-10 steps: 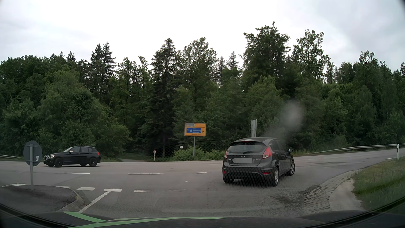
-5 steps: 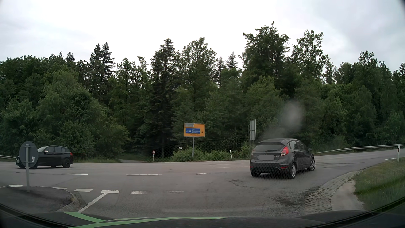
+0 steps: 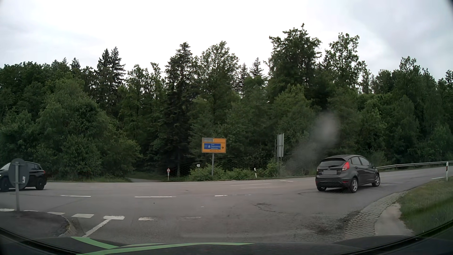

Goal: Follow the waypoints while adhering to traffic rules and regulations

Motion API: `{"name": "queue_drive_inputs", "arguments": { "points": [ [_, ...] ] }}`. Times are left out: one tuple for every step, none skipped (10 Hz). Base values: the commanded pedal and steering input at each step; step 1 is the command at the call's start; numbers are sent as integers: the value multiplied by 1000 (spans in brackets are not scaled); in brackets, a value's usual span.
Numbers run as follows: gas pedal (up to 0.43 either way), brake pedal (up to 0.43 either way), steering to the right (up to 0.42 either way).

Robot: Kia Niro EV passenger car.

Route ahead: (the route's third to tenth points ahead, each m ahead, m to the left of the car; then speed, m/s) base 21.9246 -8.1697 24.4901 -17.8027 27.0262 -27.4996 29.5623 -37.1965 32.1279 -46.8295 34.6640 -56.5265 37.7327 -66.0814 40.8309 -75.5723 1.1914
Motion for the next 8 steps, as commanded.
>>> {"name": "queue_drive_inputs", "arguments": {
  "points": [
    [169, 0, 130],
    [169, 0, 131],
    [169, 0, 134],
    [150, 0, 138],
    [118, 0, 144],
    [79, 0, 150],
    [59, 0, 159],
    [59, 0, 169]
  ]
}}
